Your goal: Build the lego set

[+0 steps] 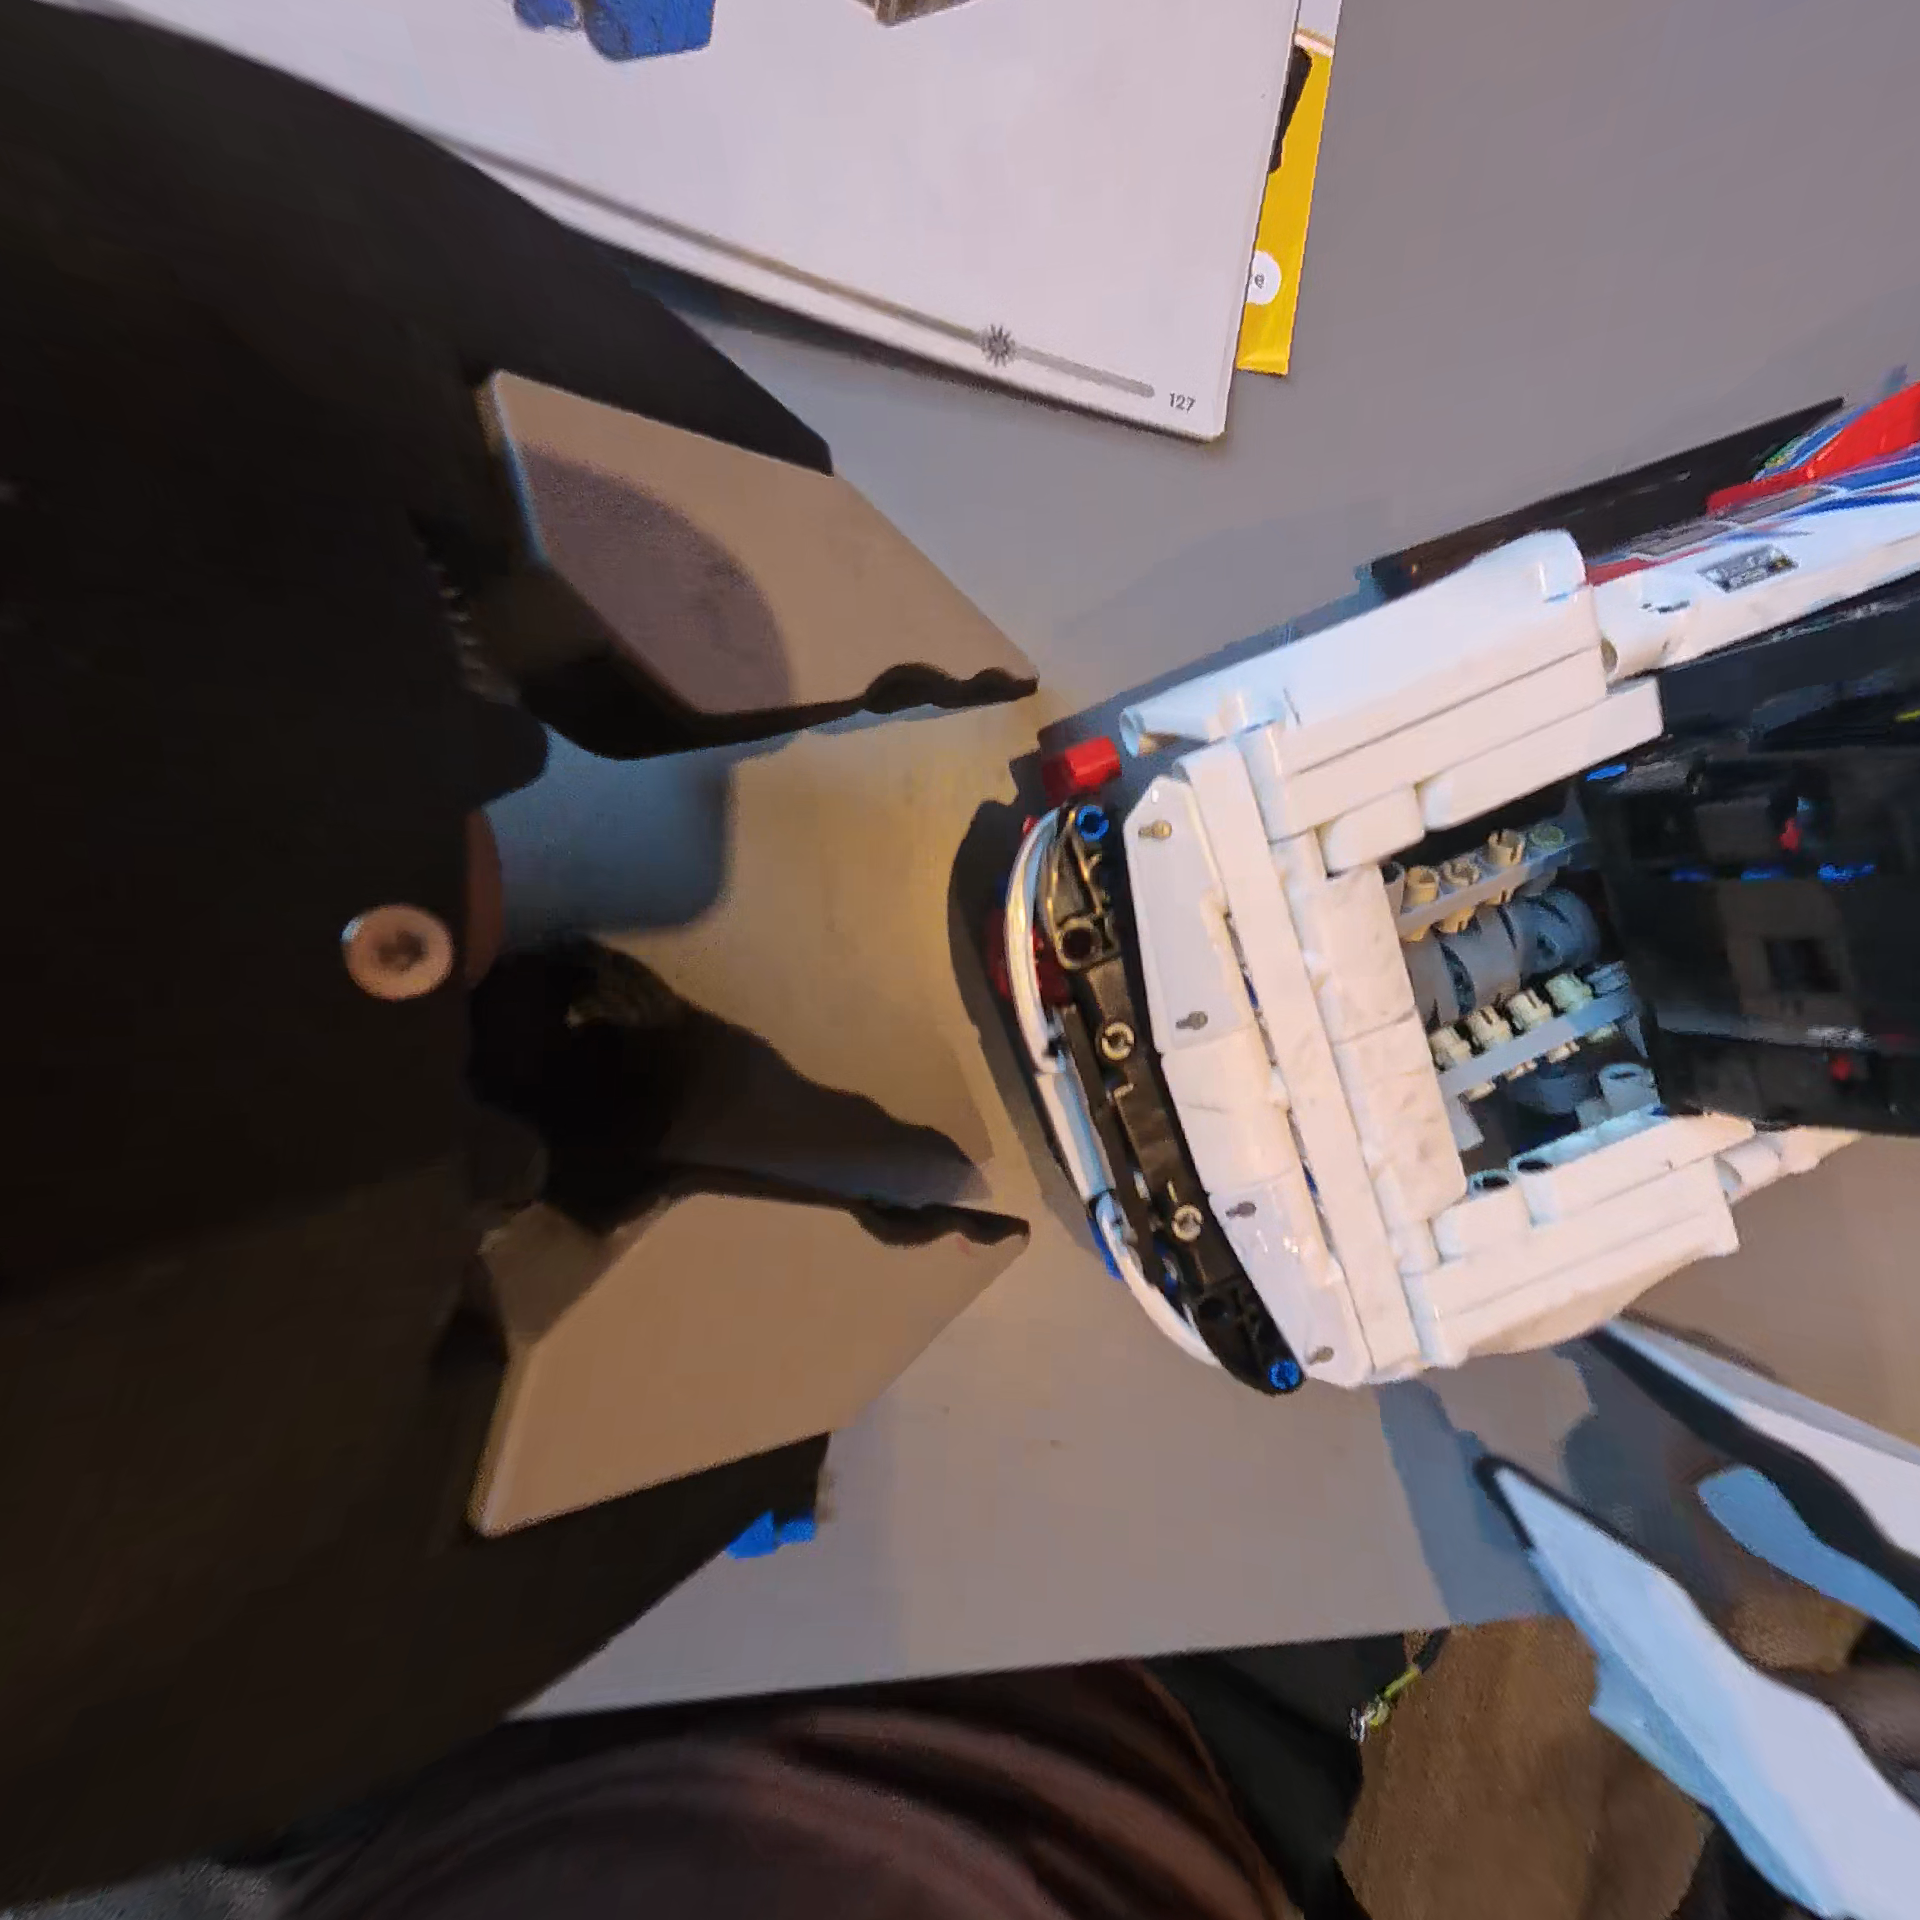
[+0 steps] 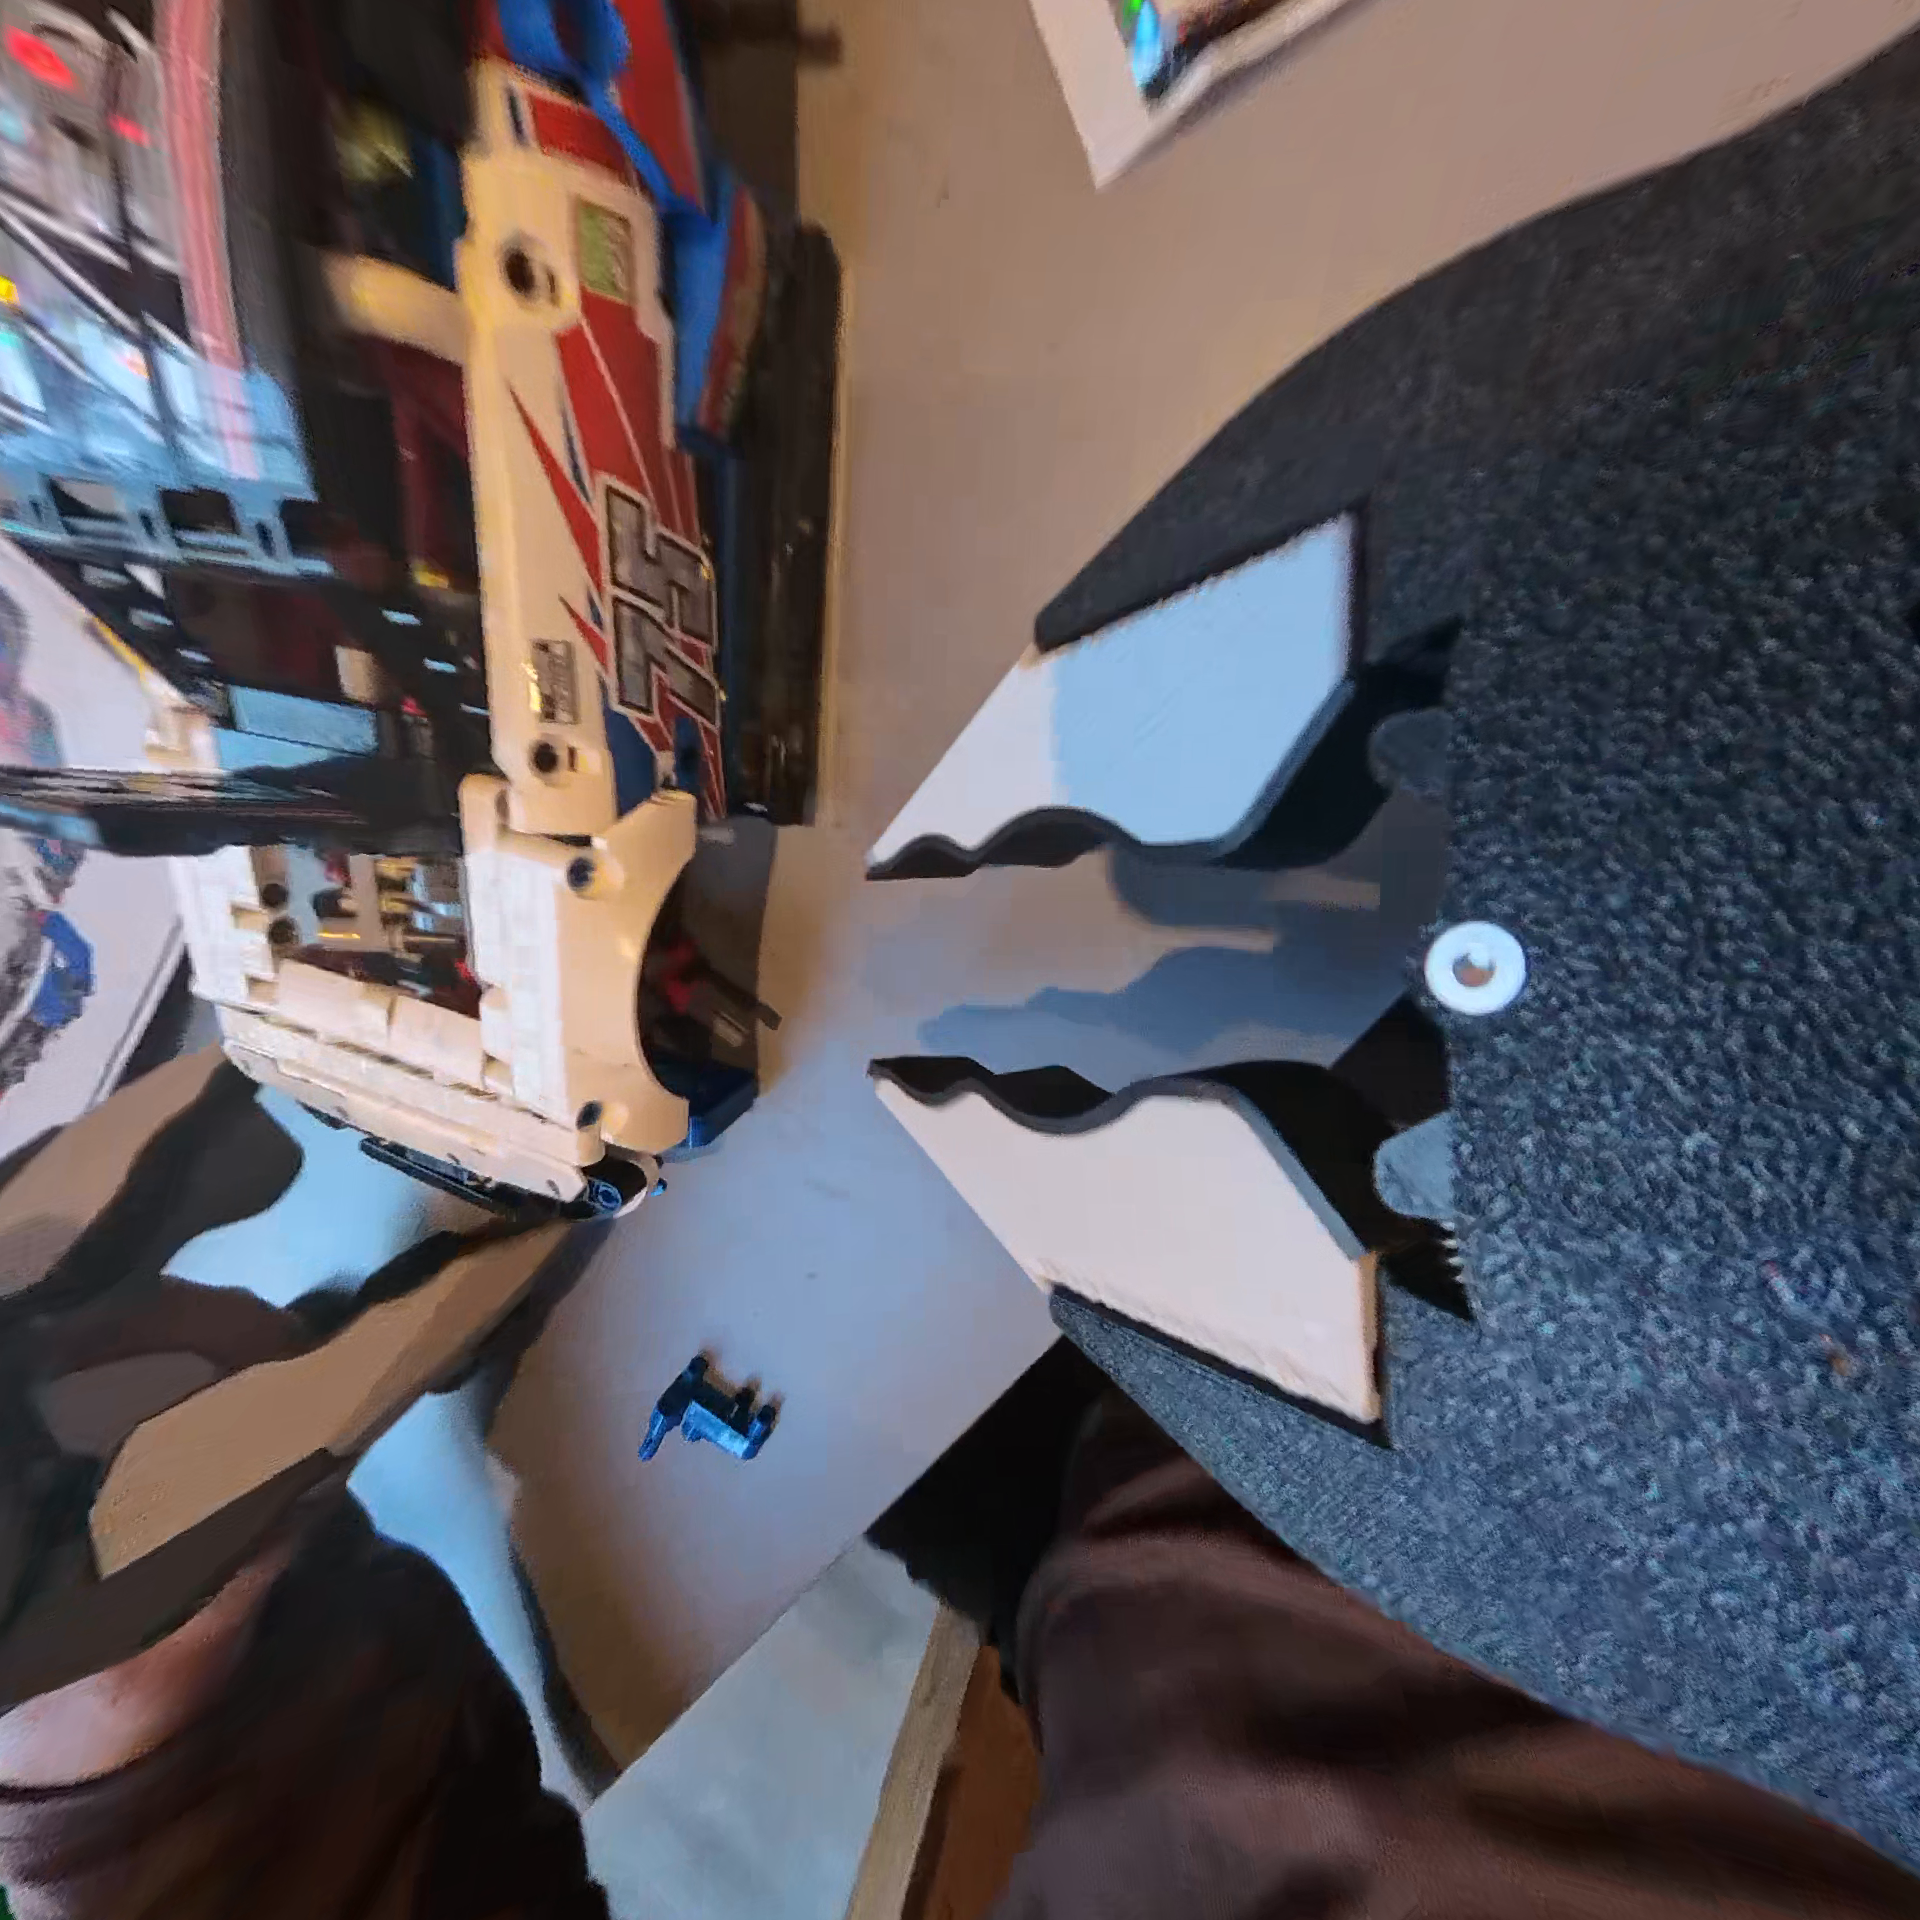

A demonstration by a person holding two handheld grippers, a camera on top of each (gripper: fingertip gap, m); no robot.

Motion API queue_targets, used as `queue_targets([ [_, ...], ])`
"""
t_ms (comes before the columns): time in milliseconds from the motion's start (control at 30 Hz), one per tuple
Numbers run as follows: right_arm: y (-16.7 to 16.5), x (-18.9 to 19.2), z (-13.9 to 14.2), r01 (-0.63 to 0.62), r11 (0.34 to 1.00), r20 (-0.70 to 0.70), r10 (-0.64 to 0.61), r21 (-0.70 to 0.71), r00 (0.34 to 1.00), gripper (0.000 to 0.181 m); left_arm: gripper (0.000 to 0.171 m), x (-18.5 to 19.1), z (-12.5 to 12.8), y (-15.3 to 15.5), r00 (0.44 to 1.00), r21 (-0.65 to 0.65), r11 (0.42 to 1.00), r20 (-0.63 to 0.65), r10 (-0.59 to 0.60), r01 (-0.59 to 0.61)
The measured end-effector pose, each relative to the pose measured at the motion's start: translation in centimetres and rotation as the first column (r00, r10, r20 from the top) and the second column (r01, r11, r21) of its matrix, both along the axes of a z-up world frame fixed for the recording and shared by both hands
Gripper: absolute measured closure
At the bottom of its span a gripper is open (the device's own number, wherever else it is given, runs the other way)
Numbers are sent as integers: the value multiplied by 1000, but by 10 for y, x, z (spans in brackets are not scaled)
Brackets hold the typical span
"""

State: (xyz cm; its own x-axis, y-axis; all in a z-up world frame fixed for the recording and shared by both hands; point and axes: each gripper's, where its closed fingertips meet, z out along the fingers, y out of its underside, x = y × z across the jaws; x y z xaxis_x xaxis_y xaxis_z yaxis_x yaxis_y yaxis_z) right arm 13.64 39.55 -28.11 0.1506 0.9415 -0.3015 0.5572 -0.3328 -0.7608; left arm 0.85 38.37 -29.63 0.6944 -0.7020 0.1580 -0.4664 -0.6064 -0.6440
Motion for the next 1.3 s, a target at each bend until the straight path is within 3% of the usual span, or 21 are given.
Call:
queue_targets([
  [133, -27, -23, -3, -31, 978, -49, 22, -204, 999, 145, 76, -3, -2, 7, 998, 12, 998, -24, -54, 54],
  [267, -29, -43, -2, -13, 985, -65, 2, -172, 998, 143, 72, 2, -4, 6, 993, 11, 994, -61, -104, 105],
  [400, -20, -50, -9, 35, 999, -15, -36, -22, 999, 151, 86, 10, -2, 10, 995, 22, 995, -19, -94, 94],
  [567, -18, -54, -15, 28, 989, 50, -35, 146, 998, 141, 88, 13, -2, 10, 996, 32, 996, -20, -85, 85],
  [833, -14, -22, -16, 49, 919, 120, -104, 391, 987, 137, 95, 18, -1, 2, 999, 15, 999, -14, -45, 45],
  [933, -25, -14, -15, -2, 888, 173, -88, 460, 981, 150, 98, 20, -2, -1, 996, -10, 999, -82, -40, 40],
  [1033, -33, -12, -10, 7, 894, 158, -87, 448, 984, 148, 107, 15, -5, -5, 968, 26, 991, -222, -119, 128],
  [1167, -28, -21, -15, 29, 922, 158, -97, 387, 983, 125, 98, 18, -3, -6, 983, -24, 992, -133, -128, 126],
  [1300, -24, -39, -20, 45, 962, 127, -82, 270, 988, 121, 102, 17, -3, 0, 989, -3, 993, -92, -119, 119],
])
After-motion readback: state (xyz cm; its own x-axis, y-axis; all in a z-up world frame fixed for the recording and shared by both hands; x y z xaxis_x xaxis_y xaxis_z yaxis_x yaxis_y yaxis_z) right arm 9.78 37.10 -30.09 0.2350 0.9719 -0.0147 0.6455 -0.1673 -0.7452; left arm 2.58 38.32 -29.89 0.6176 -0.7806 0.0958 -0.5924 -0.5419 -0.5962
